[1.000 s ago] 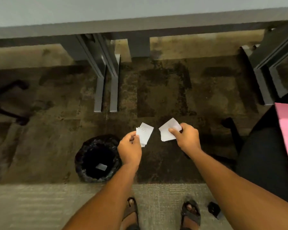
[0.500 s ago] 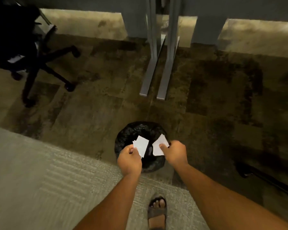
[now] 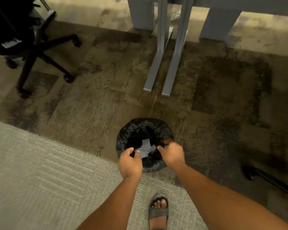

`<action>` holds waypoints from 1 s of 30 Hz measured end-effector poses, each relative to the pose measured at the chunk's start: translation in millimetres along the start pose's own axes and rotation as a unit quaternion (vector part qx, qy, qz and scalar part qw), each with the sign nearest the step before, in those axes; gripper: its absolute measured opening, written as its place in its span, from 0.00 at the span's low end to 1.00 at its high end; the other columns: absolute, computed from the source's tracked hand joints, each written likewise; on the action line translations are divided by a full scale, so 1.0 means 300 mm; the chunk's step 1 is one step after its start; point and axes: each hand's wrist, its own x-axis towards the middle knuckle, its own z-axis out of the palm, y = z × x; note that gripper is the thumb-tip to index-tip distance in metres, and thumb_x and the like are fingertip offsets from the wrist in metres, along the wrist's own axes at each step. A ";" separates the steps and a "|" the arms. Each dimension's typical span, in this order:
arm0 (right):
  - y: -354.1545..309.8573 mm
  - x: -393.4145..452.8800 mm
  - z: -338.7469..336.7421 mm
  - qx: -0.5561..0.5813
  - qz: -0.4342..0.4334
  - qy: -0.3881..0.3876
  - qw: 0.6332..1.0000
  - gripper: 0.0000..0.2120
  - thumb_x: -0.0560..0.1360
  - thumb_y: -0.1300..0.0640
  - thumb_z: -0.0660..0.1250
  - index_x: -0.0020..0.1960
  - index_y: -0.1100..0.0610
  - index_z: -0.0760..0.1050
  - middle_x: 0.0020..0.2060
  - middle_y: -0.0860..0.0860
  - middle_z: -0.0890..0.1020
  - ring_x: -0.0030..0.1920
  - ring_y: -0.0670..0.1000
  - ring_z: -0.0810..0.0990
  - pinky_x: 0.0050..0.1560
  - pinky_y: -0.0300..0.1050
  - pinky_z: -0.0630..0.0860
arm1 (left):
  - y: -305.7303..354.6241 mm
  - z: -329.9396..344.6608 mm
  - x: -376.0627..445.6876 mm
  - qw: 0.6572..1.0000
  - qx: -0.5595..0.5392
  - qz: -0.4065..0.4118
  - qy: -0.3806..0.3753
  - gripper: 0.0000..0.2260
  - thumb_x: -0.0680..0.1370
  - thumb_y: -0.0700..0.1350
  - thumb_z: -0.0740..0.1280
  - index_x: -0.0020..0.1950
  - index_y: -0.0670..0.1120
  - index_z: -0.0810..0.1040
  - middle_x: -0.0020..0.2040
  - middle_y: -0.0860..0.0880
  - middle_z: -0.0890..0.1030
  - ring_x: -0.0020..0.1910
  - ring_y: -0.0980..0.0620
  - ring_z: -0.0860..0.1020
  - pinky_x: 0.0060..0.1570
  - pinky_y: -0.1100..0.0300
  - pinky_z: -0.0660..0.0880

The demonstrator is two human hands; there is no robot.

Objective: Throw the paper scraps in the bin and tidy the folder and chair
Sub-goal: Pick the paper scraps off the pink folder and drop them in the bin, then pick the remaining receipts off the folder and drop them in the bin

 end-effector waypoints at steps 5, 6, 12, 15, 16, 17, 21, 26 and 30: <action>0.035 -0.057 -0.183 -0.027 -0.026 0.046 0.998 0.20 0.74 0.43 0.68 0.61 0.53 0.78 0.53 0.54 0.84 0.57 0.57 0.81 0.53 0.46 0.76 | 0.114 0.022 -0.111 0.998 0.008 0.052 -0.039 0.11 0.78 0.47 0.67 0.59 0.45 0.81 0.56 0.46 0.82 0.54 0.46 0.80 0.54 0.52 0.77; 0.039 -0.068 -0.214 -0.035 -0.033 0.049 0.998 0.20 0.74 0.43 0.68 0.61 0.53 0.78 0.54 0.54 0.84 0.57 0.57 0.81 0.54 0.46 0.76 | 0.138 0.027 -0.133 0.997 0.009 0.064 -0.046 0.10 0.78 0.47 0.68 0.58 0.46 0.81 0.53 0.47 0.83 0.52 0.48 0.80 0.52 0.54 0.76; 0.122 -0.166 -0.536 -0.069 -0.042 0.141 0.987 0.19 0.73 0.41 0.67 0.56 0.54 0.80 0.52 0.54 0.83 0.55 0.56 0.81 0.53 0.48 0.77 | 0.362 0.101 -0.362 0.982 0.050 0.158 -0.088 0.08 0.78 0.44 0.66 0.55 0.48 0.82 0.50 0.49 0.83 0.44 0.52 0.78 0.43 0.60 0.72; 0.190 -0.225 -0.714 -0.079 -0.026 0.199 0.976 0.17 0.73 0.41 0.67 0.55 0.51 0.79 0.50 0.52 0.81 0.51 0.54 0.81 0.51 0.48 0.78 | 0.484 0.150 -0.505 0.973 0.049 0.195 -0.114 0.07 0.78 0.44 0.66 0.53 0.48 0.82 0.50 0.48 0.83 0.45 0.49 0.79 0.43 0.59 0.73; 0.218 -0.251 -0.781 -0.076 -0.019 0.214 0.974 0.17 0.74 0.41 0.67 0.55 0.51 0.79 0.50 0.51 0.80 0.50 0.52 0.80 0.50 0.48 0.79 | 0.522 0.166 -0.560 0.968 0.054 0.214 -0.121 0.06 0.78 0.44 0.66 0.52 0.48 0.82 0.50 0.48 0.83 0.45 0.50 0.79 0.43 0.60 0.73; 0.246 -0.270 -0.837 -0.071 -0.015 0.229 0.971 0.16 0.74 0.41 0.67 0.55 0.50 0.78 0.49 0.49 0.79 0.49 0.52 0.80 0.49 0.49 0.79 | 0.555 0.180 -0.610 0.963 0.059 0.230 -0.127 0.06 0.78 0.44 0.66 0.52 0.48 0.82 0.50 0.49 0.83 0.44 0.51 0.78 0.42 0.61 0.72; 0.365 -0.360 -1.064 -0.048 -0.002 0.266 0.963 0.12 0.74 0.41 0.67 0.52 0.47 0.78 0.44 0.44 0.74 0.47 0.49 0.78 0.43 0.44 0.75 | 0.671 0.246 -0.804 0.946 0.056 0.278 -0.154 0.06 0.77 0.43 0.67 0.51 0.48 0.83 0.49 0.49 0.83 0.45 0.51 0.79 0.45 0.60 0.74; 0.559 -0.509 -1.348 -0.018 0.021 0.331 0.943 0.09 0.74 0.42 0.68 0.49 0.46 0.77 0.46 0.44 0.76 0.43 0.47 0.76 0.42 0.43 0.73 | 0.798 0.377 -1.104 0.911 0.053 0.358 -0.199 0.07 0.75 0.43 0.67 0.51 0.49 0.83 0.49 0.49 0.83 0.48 0.50 0.80 0.50 0.59 0.75; 0.754 -0.639 -1.549 0.002 0.055 0.361 0.931 0.11 0.74 0.45 0.70 0.52 0.50 0.80 0.49 0.49 0.79 0.47 0.52 0.80 0.47 0.46 0.75 | 0.840 0.507 -1.350 0.872 0.084 0.418 -0.242 0.08 0.75 0.43 0.67 0.52 0.49 0.83 0.51 0.50 0.82 0.49 0.50 0.80 0.49 0.61 0.73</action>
